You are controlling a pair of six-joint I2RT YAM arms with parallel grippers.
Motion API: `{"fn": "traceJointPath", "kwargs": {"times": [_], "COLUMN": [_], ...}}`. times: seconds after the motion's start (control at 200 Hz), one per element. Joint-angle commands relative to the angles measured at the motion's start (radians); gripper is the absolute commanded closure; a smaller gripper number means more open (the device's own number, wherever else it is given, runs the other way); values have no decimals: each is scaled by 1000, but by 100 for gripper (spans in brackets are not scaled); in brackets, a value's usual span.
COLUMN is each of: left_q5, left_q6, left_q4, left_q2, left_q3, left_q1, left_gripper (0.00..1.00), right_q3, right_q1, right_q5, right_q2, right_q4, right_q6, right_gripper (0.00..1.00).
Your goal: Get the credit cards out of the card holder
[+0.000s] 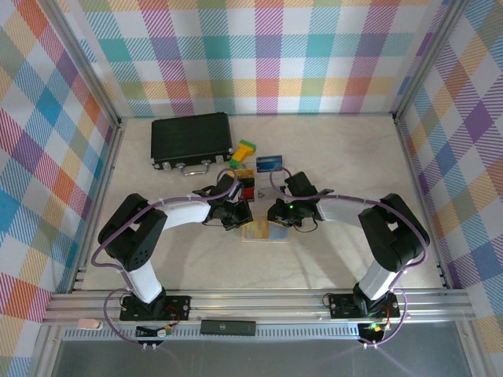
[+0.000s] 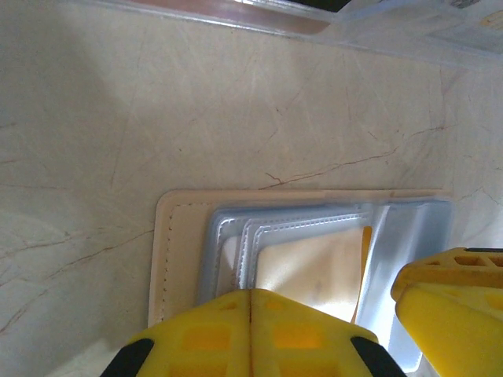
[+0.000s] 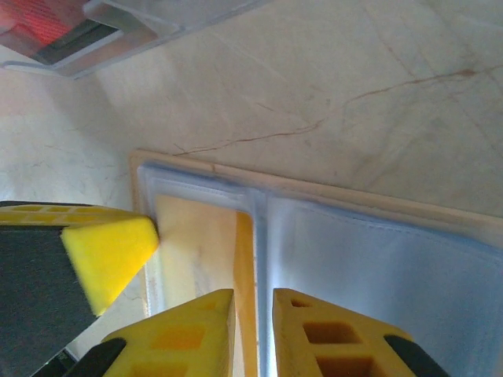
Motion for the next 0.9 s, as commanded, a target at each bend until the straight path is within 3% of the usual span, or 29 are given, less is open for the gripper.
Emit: {"fn": "traceJointPath", "kwargs": {"times": [0.0,0.895], "left_q5": [-54,-53], "left_q6": [16,2], "left_q4": [-94,-84], "left_q2": [21,31], "left_q3": [-6,-26], "left_q1": [-7,-7], "left_gripper": [93,94], "right_q3": [11,7], "right_q1": [-3,-5], "right_q5": [-44,-103], "right_q2": [20,81], "right_q4": [38,84], "right_q6": [-2,10], "right_gripper": [80,83]}}
